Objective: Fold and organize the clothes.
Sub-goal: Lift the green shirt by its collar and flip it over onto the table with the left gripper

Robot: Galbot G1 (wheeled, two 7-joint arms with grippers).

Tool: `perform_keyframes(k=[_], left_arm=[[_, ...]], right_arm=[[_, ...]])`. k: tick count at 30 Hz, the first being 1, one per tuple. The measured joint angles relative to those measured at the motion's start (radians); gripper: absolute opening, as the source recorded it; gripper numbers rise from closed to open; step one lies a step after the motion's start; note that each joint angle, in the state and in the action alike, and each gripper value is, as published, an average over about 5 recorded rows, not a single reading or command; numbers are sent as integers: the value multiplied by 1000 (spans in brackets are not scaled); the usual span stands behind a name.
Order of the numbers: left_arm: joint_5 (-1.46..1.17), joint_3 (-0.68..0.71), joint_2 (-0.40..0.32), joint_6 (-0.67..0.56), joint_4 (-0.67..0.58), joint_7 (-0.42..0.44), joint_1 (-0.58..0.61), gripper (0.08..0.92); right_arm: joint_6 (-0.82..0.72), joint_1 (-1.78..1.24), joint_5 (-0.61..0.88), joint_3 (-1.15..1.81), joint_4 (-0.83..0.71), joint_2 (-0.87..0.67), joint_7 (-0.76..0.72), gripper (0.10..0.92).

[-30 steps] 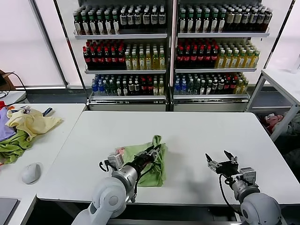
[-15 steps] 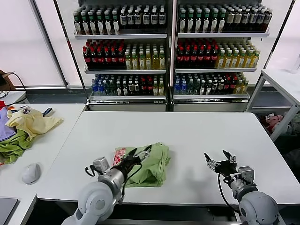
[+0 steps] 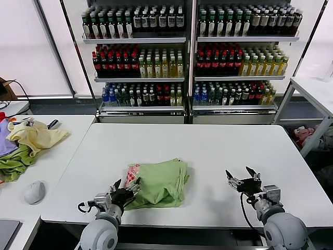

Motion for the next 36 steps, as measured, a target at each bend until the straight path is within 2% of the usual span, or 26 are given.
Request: perform_keyframes(k=[4,7,30,36], left_arm=[[43,10,-8,4,13,-2,4,817],[59,15,-9,6,15,-1,8,766],[-93,-57,3,-18,-9,17,10,117],[-189,-148,42,-7,-42,24,20,93]], right_arm=[[-1,-3,0,3,5,1,1,823],[-2,-6,0,6,8,2,1,823],[-6,-5,2,12,17,0,3,823],[-3,1,4,9,14,4,1,823]])
